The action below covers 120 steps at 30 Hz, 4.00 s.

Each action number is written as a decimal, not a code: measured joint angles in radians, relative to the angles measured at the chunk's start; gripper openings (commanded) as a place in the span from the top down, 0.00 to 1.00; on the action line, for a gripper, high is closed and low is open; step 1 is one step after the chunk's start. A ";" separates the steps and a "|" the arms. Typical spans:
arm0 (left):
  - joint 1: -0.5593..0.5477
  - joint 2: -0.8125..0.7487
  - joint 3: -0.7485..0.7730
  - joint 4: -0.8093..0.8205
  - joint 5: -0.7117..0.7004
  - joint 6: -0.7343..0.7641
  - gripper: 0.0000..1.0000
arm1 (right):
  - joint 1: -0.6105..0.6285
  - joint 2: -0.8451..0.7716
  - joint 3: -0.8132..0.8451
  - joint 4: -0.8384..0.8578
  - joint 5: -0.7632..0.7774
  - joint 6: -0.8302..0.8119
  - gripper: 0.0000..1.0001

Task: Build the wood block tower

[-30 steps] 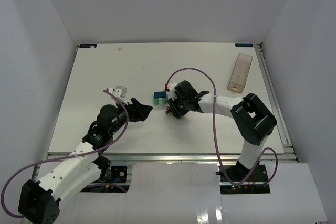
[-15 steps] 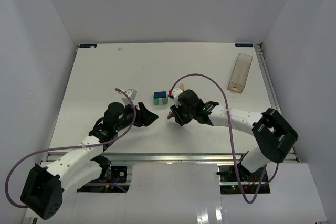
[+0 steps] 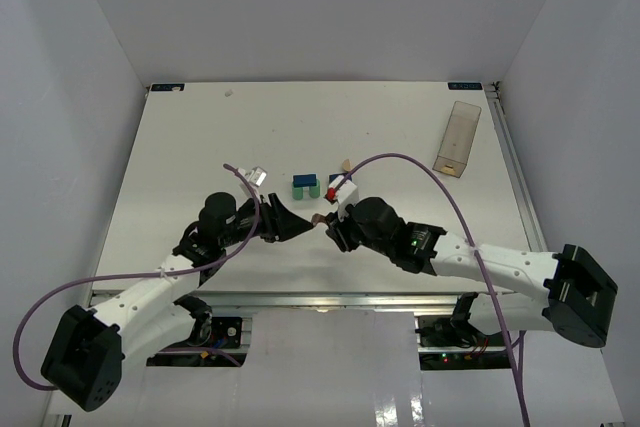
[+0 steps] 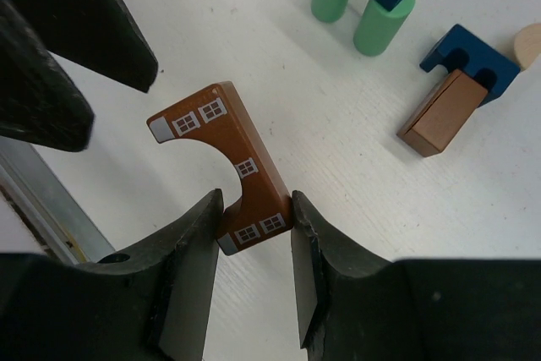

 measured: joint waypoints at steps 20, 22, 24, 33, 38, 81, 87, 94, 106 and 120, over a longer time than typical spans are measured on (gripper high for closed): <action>0.000 0.048 0.001 0.115 0.065 -0.070 0.61 | 0.066 -0.035 -0.001 0.048 0.018 0.000 0.92; 0.000 0.049 0.001 0.116 0.064 -0.076 0.67 | 0.067 -0.033 -0.001 0.048 0.022 -0.005 0.91; 0.000 0.051 0.001 0.116 0.063 -0.079 0.72 | 0.067 -0.026 -0.001 0.050 0.024 -0.008 0.89; 0.003 0.103 0.000 0.160 0.087 -0.083 1.00 | 0.068 -0.018 -0.001 0.042 0.039 -0.011 0.59; 0.002 0.126 0.000 0.198 0.128 -0.084 1.00 | 0.069 -0.018 -0.001 0.042 0.033 -0.016 0.37; -0.015 -0.081 -0.180 0.560 0.290 0.174 1.00 | -0.341 0.076 0.276 -0.319 -1.214 -0.155 0.45; -0.015 -0.077 -0.186 0.570 0.310 0.169 1.00 | -0.318 0.099 0.276 -0.311 -1.199 -0.153 0.50; -0.015 -0.078 -0.198 0.576 0.324 0.166 1.00 | -0.294 0.123 0.276 -0.302 -1.174 -0.145 0.49; -0.016 -0.079 -0.201 0.612 0.320 0.166 1.00 | -0.278 0.153 0.276 -0.271 -1.126 -0.139 0.62; -0.016 -0.124 -0.193 0.470 0.183 0.183 0.02 | -0.279 0.165 0.324 -0.333 -0.999 -0.210 0.92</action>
